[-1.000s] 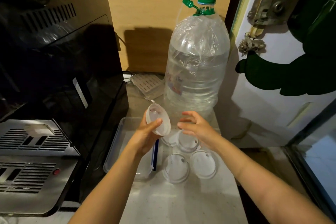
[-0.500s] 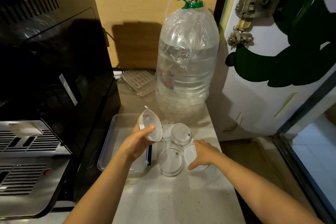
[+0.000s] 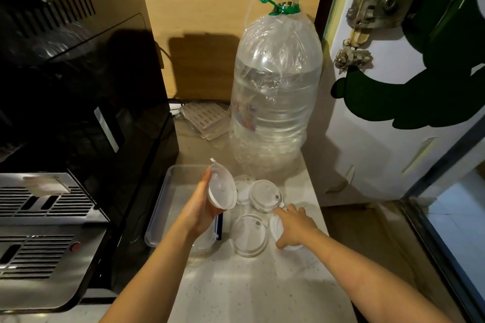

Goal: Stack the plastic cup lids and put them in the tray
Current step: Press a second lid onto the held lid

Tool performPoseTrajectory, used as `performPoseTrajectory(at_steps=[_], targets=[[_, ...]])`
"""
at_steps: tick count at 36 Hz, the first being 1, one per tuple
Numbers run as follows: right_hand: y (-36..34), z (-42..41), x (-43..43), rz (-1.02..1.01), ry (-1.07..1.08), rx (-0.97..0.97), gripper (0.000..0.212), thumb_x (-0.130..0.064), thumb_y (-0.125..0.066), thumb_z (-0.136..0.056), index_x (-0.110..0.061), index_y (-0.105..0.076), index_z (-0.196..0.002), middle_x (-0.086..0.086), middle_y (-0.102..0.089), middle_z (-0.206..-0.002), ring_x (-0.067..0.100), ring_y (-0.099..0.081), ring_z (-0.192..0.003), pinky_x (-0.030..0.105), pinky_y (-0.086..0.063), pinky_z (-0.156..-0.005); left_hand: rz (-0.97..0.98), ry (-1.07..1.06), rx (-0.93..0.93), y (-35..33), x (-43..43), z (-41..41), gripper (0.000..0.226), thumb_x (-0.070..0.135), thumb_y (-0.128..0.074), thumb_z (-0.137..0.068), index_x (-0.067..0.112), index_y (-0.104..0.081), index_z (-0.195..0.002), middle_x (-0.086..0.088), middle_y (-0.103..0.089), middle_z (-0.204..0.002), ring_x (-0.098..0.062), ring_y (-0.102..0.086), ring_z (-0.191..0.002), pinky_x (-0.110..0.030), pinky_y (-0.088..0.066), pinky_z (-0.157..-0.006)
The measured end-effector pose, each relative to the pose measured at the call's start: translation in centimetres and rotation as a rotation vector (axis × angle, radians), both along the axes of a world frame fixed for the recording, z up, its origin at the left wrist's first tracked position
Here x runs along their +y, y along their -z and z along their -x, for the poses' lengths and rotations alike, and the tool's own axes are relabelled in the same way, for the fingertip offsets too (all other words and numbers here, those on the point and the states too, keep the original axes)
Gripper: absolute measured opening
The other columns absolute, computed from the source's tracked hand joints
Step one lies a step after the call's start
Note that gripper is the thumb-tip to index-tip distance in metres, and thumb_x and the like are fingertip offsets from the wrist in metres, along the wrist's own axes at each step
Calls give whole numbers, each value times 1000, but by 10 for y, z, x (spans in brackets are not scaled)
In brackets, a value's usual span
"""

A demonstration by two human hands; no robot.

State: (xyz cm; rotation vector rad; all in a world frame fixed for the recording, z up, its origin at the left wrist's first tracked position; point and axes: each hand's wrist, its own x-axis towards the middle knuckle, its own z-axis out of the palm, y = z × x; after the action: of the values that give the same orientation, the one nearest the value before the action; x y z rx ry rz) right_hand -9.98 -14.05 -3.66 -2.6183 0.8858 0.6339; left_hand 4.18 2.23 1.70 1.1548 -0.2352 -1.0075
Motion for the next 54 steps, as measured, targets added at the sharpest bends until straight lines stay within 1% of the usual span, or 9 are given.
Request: performPoseTrajectory(at_steps=[9,19,25,30,34,38,44,49,54], targets=[[-33,-1,-15,-90,86,-202,87,-36,-71,-69,-33,-22,-141,8,-28,-140,32,-30,-128,41,-41,-99,20,-7,54,-1,-6,0,60,50,-29,-91,12,-37,-137,-11,-61,-109,-21,-61,-95,-30,-56,-71],[-128,-27,-5,-612,163,-898,71,-10,-75,-69,-25,-28,-120,11,-33,-131,25,-42,-117,30,-41,-91,61,0,76,-4,-18,3,84,59,-43,-68,14,-34,-139,-19,-50,-134,-26,-59,-103,-35,-53,-73],[-144,-36,16,-906,118,-1082,71,-13,-71,-53,-21,-27,-107,-4,-44,-103,6,-51,-89,11,-50,-67,126,73,17,-15,-23,7,59,57,-39,-74,20,-57,-116,-6,-73,-96,-19,-66,-86,-33,-54,-68],[-134,-41,23,-980,113,-1079,76,-23,-77,-41,-24,-29,-99,-1,-47,-111,6,-52,-96,14,-52,-72,166,75,8,-24,-23,8,47,51,-31,-89,22,-62,-109,-3,-73,-95,-19,-63,-90,-33,-53,-70],[-127,-42,23,-1023,79,-1068,80,-12,-75,-45,-13,-24,-105,0,-43,-118,3,-50,-100,9,-50,-74,244,52,83,-22,-22,4,73,69,-57,-63,18,-60,-116,-8,-72,-101,-20,-65,-87,-31,-56,-61],[-126,-45,21,-995,46,-993,93,-26,-75,-39,-13,-22,-115,-8,-44,-112,3,-49,-102,10,-49,-78,358,96,145,-22,-22,1,86,64,-77,-42,14,-63,-111,-13,-71,-100,-22,-69,-79,-28,-54,-48],[-121,-50,11,-856,-41,-848,106,-16,-78,-52,-24,-18,-139,-19,-40,-122,1,-45,-114,14,-46,-92,302,120,61,-25,-20,-2,88,69,-68,-52,19,-55,-123,-11,-64,-121,-24,-62,-107,-31,-56,-69],[-118,-55,5,-784,-93,-787,96,-20,-83,-49,-39,-30,-127,-17,-44,-128,7,-44,-123,27,-41,-104,289,135,41,-26,-20,-3,88,67,-75,-43,20,-60,-116,-8,-68,-113,-24,-62,-107,-34,-56,-77],[-115,-58,3,-735,-128,-716,94,-10,-84,-59,-40,-26,-127,-20,-40,-128,4,-40,-125,7,-39,-94,228,153,-6,-26,-21,-4,96,63,-80,-38,18,-55,-119,-7,-68,-108,-21,-63,-100,-32,-56,-76]])
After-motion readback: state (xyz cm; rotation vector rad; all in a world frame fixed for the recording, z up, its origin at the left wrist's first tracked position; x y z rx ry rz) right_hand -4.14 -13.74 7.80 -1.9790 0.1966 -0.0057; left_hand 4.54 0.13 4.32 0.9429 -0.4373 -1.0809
